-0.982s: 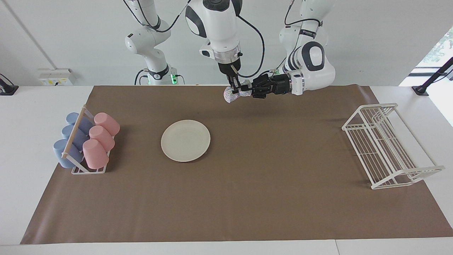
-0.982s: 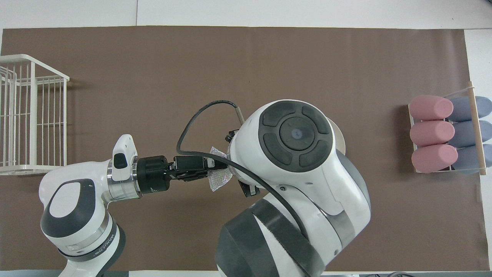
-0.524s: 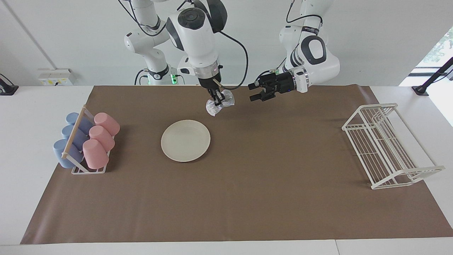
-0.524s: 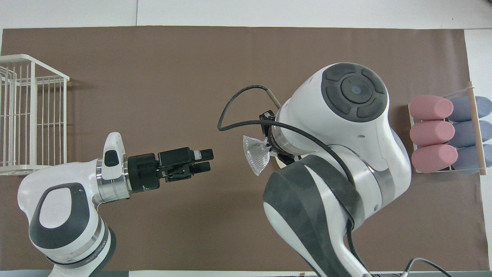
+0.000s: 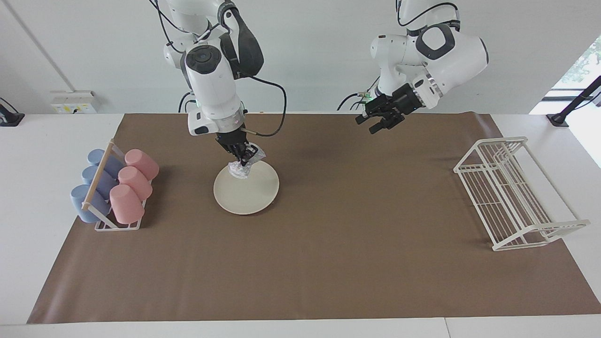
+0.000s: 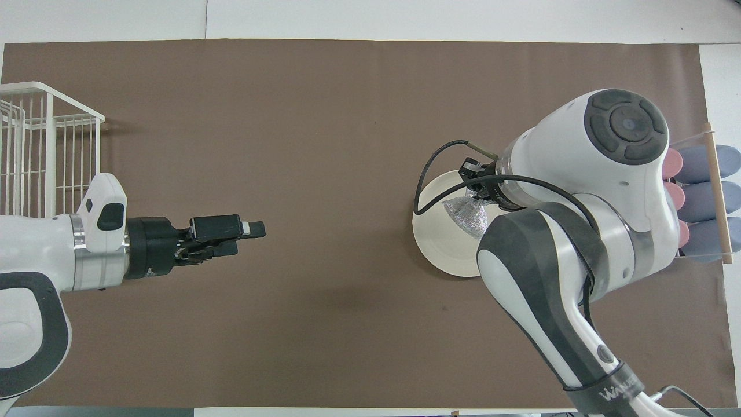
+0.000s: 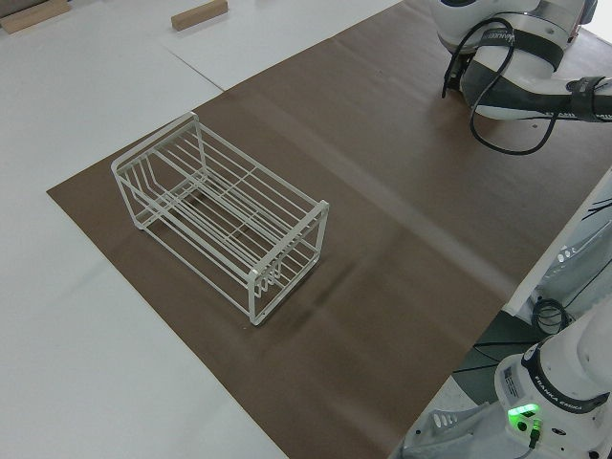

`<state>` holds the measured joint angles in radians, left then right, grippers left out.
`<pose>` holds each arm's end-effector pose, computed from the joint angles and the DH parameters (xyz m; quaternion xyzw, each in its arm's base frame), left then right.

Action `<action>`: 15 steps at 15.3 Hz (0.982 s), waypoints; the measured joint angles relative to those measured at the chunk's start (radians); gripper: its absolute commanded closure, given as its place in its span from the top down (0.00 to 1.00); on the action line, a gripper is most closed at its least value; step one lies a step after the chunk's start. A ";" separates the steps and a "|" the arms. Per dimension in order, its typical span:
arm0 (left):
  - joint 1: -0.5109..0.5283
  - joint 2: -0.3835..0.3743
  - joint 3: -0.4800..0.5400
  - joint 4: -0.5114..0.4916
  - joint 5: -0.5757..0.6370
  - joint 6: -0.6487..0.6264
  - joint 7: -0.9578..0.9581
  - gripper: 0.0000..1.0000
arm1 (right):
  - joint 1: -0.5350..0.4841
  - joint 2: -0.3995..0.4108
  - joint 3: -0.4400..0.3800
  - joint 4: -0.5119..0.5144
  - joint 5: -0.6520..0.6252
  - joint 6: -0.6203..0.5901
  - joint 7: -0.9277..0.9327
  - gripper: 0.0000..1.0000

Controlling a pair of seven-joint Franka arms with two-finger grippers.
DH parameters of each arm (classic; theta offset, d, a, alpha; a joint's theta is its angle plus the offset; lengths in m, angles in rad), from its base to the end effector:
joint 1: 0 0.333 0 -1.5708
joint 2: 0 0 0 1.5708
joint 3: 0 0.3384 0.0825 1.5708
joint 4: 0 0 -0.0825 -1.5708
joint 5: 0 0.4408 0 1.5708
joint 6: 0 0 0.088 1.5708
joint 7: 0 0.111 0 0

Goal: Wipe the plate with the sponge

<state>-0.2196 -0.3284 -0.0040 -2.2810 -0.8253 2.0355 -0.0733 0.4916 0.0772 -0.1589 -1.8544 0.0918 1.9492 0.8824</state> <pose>0.4903 -0.1567 0.5067 0.9253 0.0956 -0.0163 0.3667 0.6019 0.2170 0.4770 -0.9572 0.2868 0.0133 0.0355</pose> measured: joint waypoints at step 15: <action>0.072 0.270 0.005 0.660 0.815 -0.557 -0.118 1.00 | 0.016 0.099 0.012 -0.220 0.142 0.282 0.483 0.00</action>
<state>-0.1471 -0.0587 0.0013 -1.6212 -0.0102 1.4783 -0.1913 0.5078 0.1760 -0.1472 -2.0746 0.2342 2.2315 1.3657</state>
